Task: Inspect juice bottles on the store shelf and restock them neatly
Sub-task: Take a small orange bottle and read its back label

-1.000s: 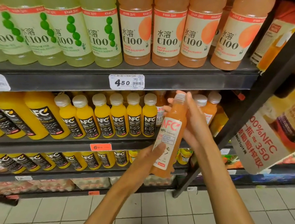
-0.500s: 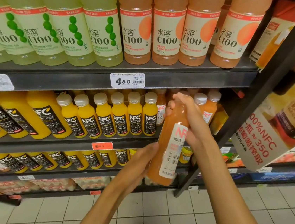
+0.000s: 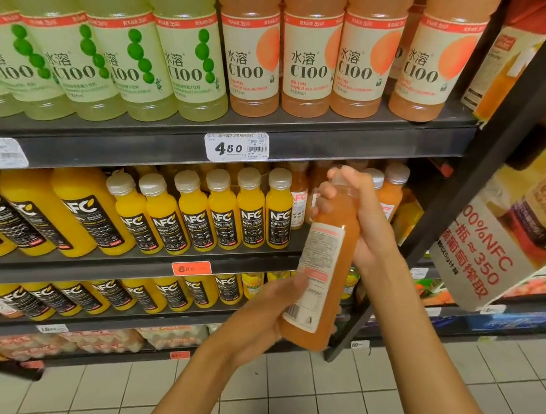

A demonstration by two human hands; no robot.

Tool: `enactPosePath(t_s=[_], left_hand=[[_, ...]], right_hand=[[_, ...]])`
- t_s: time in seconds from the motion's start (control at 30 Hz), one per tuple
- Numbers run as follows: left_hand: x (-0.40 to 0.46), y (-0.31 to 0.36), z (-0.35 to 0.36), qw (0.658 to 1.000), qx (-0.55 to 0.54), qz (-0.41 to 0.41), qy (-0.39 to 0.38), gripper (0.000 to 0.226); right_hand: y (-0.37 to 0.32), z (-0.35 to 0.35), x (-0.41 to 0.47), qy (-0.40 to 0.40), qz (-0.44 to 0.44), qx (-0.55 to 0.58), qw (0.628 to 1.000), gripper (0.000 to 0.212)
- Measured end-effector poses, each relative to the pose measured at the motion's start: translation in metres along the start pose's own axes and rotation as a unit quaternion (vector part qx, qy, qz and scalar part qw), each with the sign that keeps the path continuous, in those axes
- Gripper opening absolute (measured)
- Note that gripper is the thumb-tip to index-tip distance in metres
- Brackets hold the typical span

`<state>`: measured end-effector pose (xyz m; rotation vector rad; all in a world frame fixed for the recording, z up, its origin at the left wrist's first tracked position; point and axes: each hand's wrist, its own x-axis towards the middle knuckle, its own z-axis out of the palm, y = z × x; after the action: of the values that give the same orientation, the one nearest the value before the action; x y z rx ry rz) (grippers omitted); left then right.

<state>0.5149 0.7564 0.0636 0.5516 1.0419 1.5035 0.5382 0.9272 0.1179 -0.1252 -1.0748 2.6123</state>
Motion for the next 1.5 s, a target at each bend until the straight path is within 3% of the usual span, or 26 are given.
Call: enactPosePath(t_s=[0.07, 0.1, 0.17, 0.27, 0.33, 0.43, 0.53, 0.6, 0.7, 0.77, 0.83, 0.9, 1.0, 1.07, 1.13, 1.2, 1.33, 1.4, 1.5], left_hand=[[-0.003, -0.001, 0.001, 0.993, -0.071, -0.02, -0.093, 0.066], [-0.002, -0.001, 0.0, 0.991, -0.088, -0.023, -0.097, 0.065], [0.0, 0.003, -0.001, 0.998, -0.062, -0.012, -0.021, 0.066], [0.002, 0.01, -0.006, 0.979, 0.14, 0.027, 0.144, 0.068], [0.001, 0.01, -0.008, 0.965, 0.191, 0.045, 0.175, 0.065], [-0.004, 0.003, -0.008, 0.991, 0.087, 0.033, 0.094, 0.059], [-0.008, 0.005, -0.004, 0.999, 0.005, 0.012, -0.031, 0.055], [-0.008, 0.009, 0.0, 0.999, 0.003, 0.01, -0.046, 0.05], [-0.001, 0.014, 0.005, 0.991, 0.106, 0.024, 0.083, 0.062], [0.003, 0.014, 0.008, 0.969, 0.177, 0.048, 0.166, 0.044], [0.002, 0.013, 0.01, 0.956, 0.213, 0.063, 0.192, 0.036], [0.0, 0.008, 0.009, 0.963, 0.2, 0.058, 0.171, 0.05], [-0.006, 0.008, 0.002, 0.993, 0.083, 0.009, 0.08, 0.079], [-0.01, 0.01, -0.001, 1.0, 0.011, 0.004, -0.005, 0.08], [-0.011, 0.011, 0.001, 1.0, 0.01, 0.012, -0.018, 0.072], [-0.009, 0.014, 0.006, 0.995, 0.079, 0.037, 0.046, 0.063], [-0.003, 0.021, 0.011, 0.949, 0.233, 0.099, 0.186, 0.04], [-0.004, 0.021, 0.012, 0.943, 0.254, 0.099, 0.192, 0.037], [-0.006, 0.014, 0.01, 0.962, 0.204, 0.082, 0.164, 0.046]], right_hand=[[-0.002, 0.005, 0.0, -0.029, -0.004, 0.026, 0.999, 0.019], [-0.003, 0.007, 0.0, -0.021, -0.008, 0.013, 1.0, 0.021], [-0.004, 0.006, 0.001, 0.036, -0.033, -0.073, 0.996, 0.023], [-0.002, 0.004, 0.0, 0.095, -0.068, -0.178, 0.977, 0.022], [0.0, 0.006, -0.001, 0.097, -0.077, -0.191, 0.974, 0.02], [0.0, 0.013, -0.002, 0.055, -0.066, -0.171, 0.982, 0.009], [-0.002, 0.02, -0.003, -0.016, -0.045, -0.094, 0.994, 0.012], [-0.002, 0.022, -0.004, -0.018, -0.051, -0.104, 0.993, 0.018], [-0.003, 0.019, -0.003, 0.047, -0.078, -0.205, 0.975, 0.017], [-0.002, 0.016, -0.004, 0.083, -0.091, -0.268, 0.955, 0.018], [0.0, 0.016, -0.004, 0.09, -0.088, -0.279, 0.952, 0.021], [0.0, 0.016, -0.004, 0.073, -0.077, -0.274, 0.956, 0.021], [-0.003, 0.016, -0.006, 0.016, -0.052, -0.171, 0.984, 0.02], [-0.004, 0.017, -0.007, -0.024, -0.044, -0.089, 0.995, 0.021], [-0.003, 0.02, -0.009, -0.032, -0.049, -0.072, 0.996, 0.022], [-0.002, 0.022, -0.008, -0.004, -0.069, -0.127, 0.99, 0.023], [-0.002, 0.025, -0.007, 0.087, -0.094, -0.302, 0.945, 0.023], [-0.001, 0.025, -0.007, 0.106, -0.088, -0.272, 0.952, 0.023], [-0.003, 0.026, -0.009, 0.085, -0.079, -0.201, 0.973, 0.021]])
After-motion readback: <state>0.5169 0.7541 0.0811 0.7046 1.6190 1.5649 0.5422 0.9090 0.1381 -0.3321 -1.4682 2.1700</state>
